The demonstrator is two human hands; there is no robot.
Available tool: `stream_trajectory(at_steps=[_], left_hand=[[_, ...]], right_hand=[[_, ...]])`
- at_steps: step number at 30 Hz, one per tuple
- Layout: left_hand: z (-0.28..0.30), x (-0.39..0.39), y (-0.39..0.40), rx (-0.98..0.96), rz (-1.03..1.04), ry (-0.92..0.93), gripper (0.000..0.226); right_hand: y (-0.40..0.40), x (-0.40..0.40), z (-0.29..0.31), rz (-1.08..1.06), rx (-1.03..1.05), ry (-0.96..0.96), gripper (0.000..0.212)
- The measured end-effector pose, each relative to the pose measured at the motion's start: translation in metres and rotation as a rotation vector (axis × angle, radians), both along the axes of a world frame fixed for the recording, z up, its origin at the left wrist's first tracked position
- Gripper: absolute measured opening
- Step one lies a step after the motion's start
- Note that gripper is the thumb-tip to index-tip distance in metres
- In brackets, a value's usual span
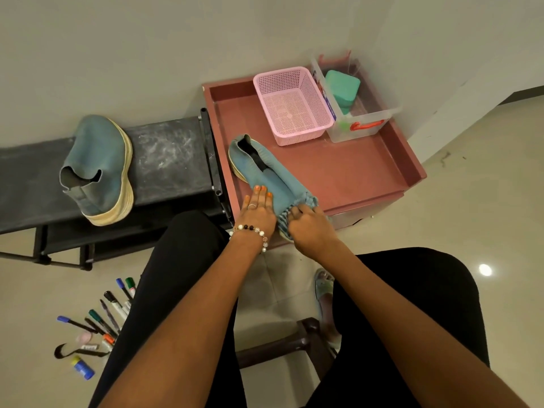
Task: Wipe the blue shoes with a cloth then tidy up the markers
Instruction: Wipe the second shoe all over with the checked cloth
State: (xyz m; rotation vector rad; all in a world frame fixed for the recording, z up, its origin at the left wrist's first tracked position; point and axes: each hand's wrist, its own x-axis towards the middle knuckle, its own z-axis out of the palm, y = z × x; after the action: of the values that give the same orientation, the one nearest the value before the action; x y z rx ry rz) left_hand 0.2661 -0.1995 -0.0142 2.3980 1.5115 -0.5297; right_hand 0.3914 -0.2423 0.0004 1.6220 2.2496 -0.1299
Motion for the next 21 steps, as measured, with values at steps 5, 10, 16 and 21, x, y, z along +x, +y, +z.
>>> stream_trajectory(at_steps=[5,10,16,21], left_hand=[[0.003,-0.003,0.001,-0.021,-0.032,-0.001,0.061],[0.010,-0.003,0.006,-0.071,-0.061,-0.004,0.068],[0.016,0.004,0.010,0.157,-0.131,-0.107,0.054],[0.009,0.010,0.002,0.103,-0.209,-0.151,0.060]], right_hand=[[0.015,0.005,-0.003,-0.027,-0.020,0.054,0.045],[0.021,0.041,0.025,-0.427,-0.226,0.657,0.038],[0.008,0.086,0.045,-0.947,0.361,0.951,0.029],[0.013,0.055,0.033,-0.649,0.290,0.979,0.049]])
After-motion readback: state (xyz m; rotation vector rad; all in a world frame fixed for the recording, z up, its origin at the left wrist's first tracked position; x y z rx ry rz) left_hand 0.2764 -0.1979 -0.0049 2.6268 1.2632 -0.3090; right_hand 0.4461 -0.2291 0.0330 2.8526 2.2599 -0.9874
